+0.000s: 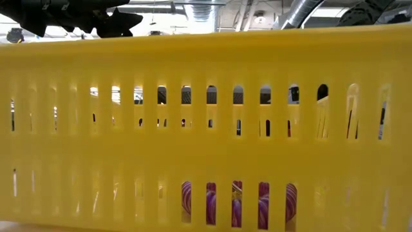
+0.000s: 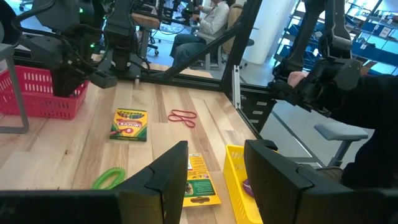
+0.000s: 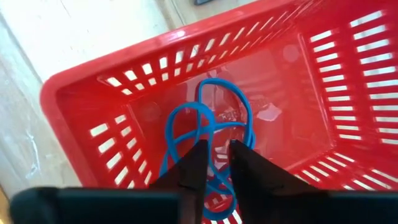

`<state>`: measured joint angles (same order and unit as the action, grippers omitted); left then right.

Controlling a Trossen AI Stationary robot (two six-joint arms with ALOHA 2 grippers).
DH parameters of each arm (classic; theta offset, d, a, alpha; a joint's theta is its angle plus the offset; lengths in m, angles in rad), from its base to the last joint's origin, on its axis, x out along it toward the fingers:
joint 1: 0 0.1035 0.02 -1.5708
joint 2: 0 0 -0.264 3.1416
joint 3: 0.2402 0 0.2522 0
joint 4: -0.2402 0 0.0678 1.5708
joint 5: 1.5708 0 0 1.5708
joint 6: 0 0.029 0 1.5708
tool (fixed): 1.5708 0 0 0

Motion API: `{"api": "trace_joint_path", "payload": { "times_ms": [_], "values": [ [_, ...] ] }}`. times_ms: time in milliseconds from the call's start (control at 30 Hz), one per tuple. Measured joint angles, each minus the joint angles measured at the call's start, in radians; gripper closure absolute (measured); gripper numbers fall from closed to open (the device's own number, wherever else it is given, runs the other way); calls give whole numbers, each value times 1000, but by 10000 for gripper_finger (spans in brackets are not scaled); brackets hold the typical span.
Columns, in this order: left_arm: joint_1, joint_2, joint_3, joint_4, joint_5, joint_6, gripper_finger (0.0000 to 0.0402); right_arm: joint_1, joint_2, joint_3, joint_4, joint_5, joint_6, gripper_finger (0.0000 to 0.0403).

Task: Pick & Place Office Desk Supplies
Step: Put the blue rubber band into the red bin

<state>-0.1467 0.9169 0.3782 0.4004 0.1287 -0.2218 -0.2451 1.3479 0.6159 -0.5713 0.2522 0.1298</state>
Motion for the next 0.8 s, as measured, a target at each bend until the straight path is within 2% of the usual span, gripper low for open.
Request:
{"api": "trace_joint_path", "payload": {
  "times_ms": [267,433,567,800],
  "values": [
    [0,0,0,0,0,0,247,0,-10,0,-1,7,-10,231],
    [0,0,0,0,0,0,247,0,-58,16,-25,13,-24,186],
    [0,0,0,0,0,0,247,0,-111,35,-55,43,-25,174],
    [0,0,0,-1,0,4,247,0,-195,47,-85,55,-25,178]
  ]
}}
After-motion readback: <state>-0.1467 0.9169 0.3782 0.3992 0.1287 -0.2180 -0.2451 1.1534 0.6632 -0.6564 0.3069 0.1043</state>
